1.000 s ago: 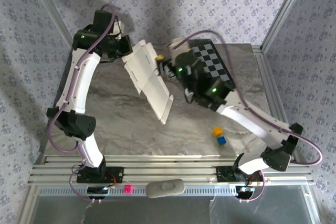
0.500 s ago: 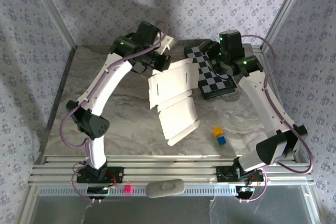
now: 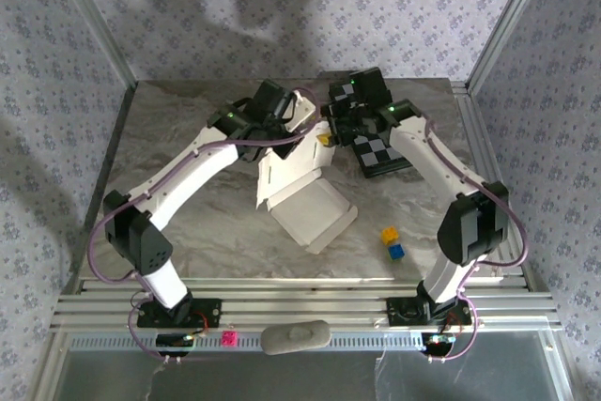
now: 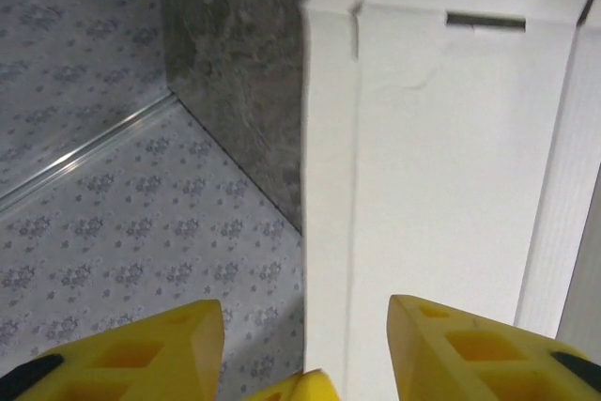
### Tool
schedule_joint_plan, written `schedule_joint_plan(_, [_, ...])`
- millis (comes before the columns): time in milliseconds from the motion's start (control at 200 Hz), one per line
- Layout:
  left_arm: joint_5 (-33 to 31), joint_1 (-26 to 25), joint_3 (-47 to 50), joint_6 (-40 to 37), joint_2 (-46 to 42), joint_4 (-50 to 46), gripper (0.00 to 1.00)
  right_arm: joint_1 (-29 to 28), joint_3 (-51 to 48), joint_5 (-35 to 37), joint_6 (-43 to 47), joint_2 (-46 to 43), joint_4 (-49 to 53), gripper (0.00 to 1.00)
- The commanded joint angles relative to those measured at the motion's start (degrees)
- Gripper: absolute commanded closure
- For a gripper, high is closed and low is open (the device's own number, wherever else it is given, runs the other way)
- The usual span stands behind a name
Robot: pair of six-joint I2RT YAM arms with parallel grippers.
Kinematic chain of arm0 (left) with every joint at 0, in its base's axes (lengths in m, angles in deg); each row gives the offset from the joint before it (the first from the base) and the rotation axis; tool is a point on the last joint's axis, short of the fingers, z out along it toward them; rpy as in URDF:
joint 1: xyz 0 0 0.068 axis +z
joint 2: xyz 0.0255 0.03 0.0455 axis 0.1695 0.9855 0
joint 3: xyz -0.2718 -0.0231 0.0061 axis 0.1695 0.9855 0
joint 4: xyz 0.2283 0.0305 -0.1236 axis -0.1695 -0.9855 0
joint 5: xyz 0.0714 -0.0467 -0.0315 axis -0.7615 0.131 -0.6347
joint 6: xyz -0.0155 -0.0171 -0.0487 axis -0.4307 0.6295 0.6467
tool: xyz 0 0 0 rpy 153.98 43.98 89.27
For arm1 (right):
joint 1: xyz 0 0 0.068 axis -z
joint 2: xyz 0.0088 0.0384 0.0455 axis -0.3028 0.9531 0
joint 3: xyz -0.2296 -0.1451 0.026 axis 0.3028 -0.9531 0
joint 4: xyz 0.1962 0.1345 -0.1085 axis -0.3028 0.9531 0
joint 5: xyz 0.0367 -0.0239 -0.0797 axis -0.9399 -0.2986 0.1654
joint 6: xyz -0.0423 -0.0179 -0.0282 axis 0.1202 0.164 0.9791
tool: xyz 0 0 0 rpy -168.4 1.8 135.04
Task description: Fold the paper box
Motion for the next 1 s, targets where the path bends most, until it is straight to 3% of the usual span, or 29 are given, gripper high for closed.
schedule_joint_plan(0, [-1.5, -0.4, 1.9, -4.3, -3.8, 7.8, 1.00, -1.1, 1.6, -3.7, -3.2, 2.2, -0.3, 0.51])
schedule_joint_plan(400, [-0.3, -0.4, 5.9, -8.1, -5.2, 8.9, 1.00, -1.8, 2.6, -3.0, -2.1, 4.9, -2.3, 0.56])
schedule_joint_plan(660, [0.1, 0.0, 7.1, -8.3, -5.5, 9.0, 1.00, -2.1, 1.9, 1.7, 1.2, 1.3, 0.7, 0.49])
schedule_joint_plan(840, [0.4, 0.2, 7.4, -8.6, -5.8, 9.1, 1.00, -2.5, -3.3, 1.0, -1.2, -0.3, -4.1, 0.48])
schedule_joint_plan(994, [0.7, 0.4, 7.9, -8.5, -6.3, 9.0, 1.00, -2.6, -1.7, 1.6, 0.8, 0.2, -2.9, 0.49])
